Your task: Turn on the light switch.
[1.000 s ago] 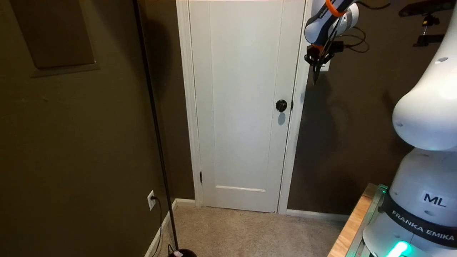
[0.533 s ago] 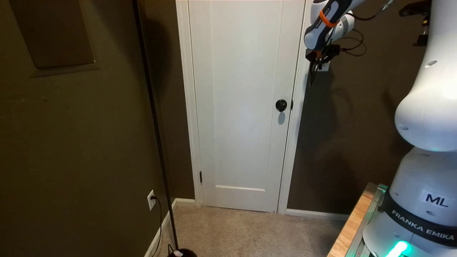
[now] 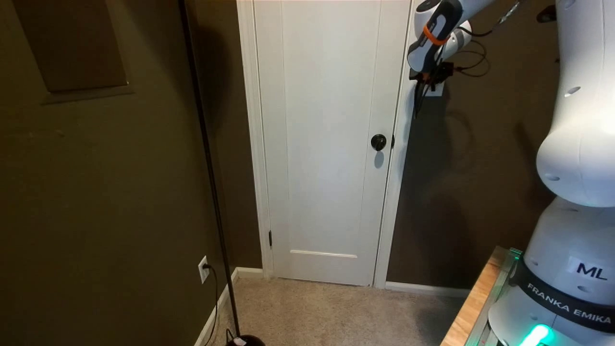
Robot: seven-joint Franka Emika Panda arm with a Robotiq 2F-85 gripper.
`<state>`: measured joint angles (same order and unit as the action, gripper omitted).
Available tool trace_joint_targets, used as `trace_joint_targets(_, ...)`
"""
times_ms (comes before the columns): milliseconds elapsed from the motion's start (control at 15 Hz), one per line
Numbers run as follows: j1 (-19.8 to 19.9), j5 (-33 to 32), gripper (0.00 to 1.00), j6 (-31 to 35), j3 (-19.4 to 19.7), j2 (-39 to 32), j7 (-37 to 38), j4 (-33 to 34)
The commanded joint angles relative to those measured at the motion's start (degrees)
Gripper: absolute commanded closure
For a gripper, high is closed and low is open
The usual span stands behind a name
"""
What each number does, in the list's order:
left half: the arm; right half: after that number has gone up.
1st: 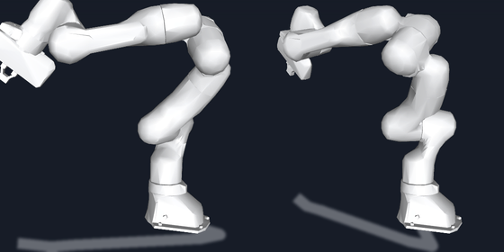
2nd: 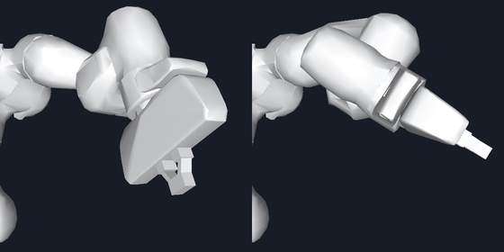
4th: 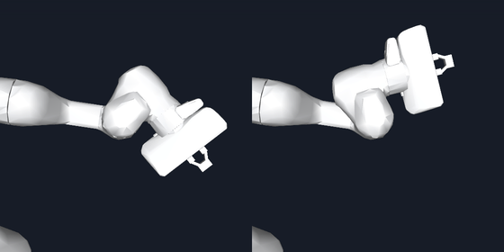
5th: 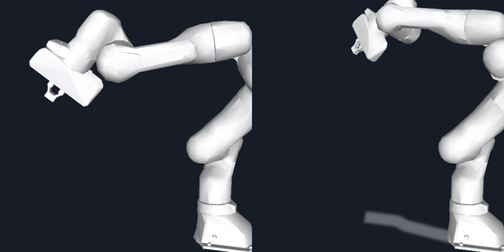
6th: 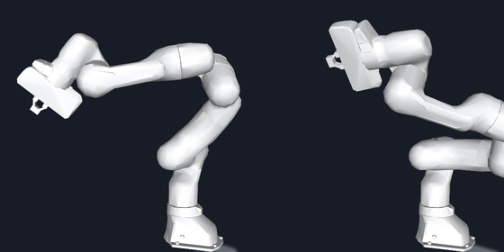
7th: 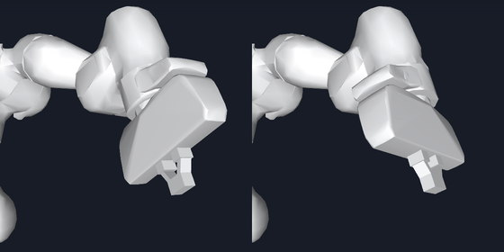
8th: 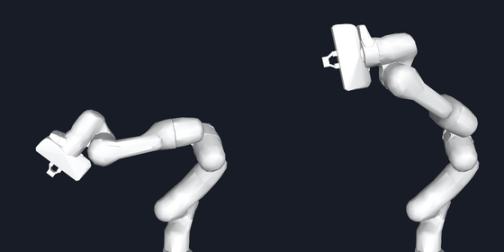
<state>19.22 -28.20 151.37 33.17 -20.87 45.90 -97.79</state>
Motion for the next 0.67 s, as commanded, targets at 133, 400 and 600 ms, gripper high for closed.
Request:
trace_joint_targets(133,-0.5,-1.6,1.00,3.6,1.7,-3.2,3.7,2.9)
trace_joint_targets(400,-0.5,-1.8,1.00,4.8,2.5,-4.4,4.6,3.4)
trace_joint_targets(600,-0.4,-0.2,1.00,1.7,1.1,-2.3,1.3,1.8)
